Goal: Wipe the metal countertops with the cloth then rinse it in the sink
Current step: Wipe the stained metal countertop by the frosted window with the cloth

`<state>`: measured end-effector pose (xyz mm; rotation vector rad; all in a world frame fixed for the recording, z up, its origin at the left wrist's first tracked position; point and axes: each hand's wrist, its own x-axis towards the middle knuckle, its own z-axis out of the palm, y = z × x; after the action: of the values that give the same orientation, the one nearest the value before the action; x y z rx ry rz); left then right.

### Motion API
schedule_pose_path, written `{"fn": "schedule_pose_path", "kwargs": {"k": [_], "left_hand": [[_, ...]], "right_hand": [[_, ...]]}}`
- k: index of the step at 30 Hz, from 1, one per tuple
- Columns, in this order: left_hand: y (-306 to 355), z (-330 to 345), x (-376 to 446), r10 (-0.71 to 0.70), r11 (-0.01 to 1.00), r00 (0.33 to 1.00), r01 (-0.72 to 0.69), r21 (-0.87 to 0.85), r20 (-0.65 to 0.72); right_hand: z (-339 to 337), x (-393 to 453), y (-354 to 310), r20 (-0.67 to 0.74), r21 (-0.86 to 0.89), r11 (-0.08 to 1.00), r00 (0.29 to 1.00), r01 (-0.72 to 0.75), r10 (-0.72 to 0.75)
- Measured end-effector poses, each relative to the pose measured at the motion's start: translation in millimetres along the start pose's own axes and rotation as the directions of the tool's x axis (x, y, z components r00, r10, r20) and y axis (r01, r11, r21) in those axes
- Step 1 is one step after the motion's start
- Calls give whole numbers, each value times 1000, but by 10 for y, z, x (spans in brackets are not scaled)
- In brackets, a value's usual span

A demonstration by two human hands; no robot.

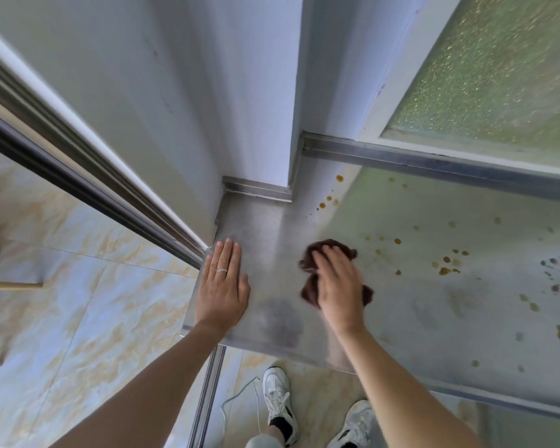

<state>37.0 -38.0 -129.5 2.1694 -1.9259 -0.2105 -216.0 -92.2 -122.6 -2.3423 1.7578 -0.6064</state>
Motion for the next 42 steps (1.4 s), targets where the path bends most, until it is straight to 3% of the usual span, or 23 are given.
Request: {"fn": "schedule_pose_path", "kwargs": {"k": [3,6,8,10,12,18,25,29,32,35,37,38,40,42], "left_hand": [[19,-3,8,-18,1000,999,18,12,30],[104,-17,50,-43,999,997,44,-7,57],[232,6,100,-21,999,997,23,-26,71],[355,26,201,0,999,997,2,-36,71],[423,44,321,-19,1000,996,20,-12,84],[467,155,440,-58,997,998,57,50,25],[453,172,439,-37,998,999,38,52,-11],[516,85,452,-38,999,999,37,22,12],[750,28,593,6,1000,999,-5,-4,44],[1100,116,831,-10,1000,993,13,-27,115],[1302,229,964,-54,998,990,56,-19,129],[1382,285,1009,-75,997,989,76,-1,131],[1482,378,1047,-95,994,987,86,68,131],[1510,425,1037,-88,991,989,76,107,119]], "right_hand": [[-305,-34,636,-131,1,976,967,-218,217],[-507,12,625,-225,129,941,915,-314,336],[-472,-78,227,-174,159,966,957,-204,231],[-303,-335,-220,4,81,995,998,-57,57],[-130,-576,-475,117,23,1000,993,11,-14],[157,173,-309,130,-66,995,989,75,-66],[403,1238,-65,69,-108,994,997,-12,20],[290,1528,458,69,-140,981,987,-134,145],[50,1441,1070,-10,-139,952,962,-273,274],[-253,1272,1457,-154,36,855,842,-517,516],[-369,1177,1397,-250,174,820,781,-546,573],[-386,1119,1274,-248,190,859,823,-475,510],[-318,993,971,-122,103,972,967,-210,222],[-120,974,775,33,5,1000,999,27,-27]]}}
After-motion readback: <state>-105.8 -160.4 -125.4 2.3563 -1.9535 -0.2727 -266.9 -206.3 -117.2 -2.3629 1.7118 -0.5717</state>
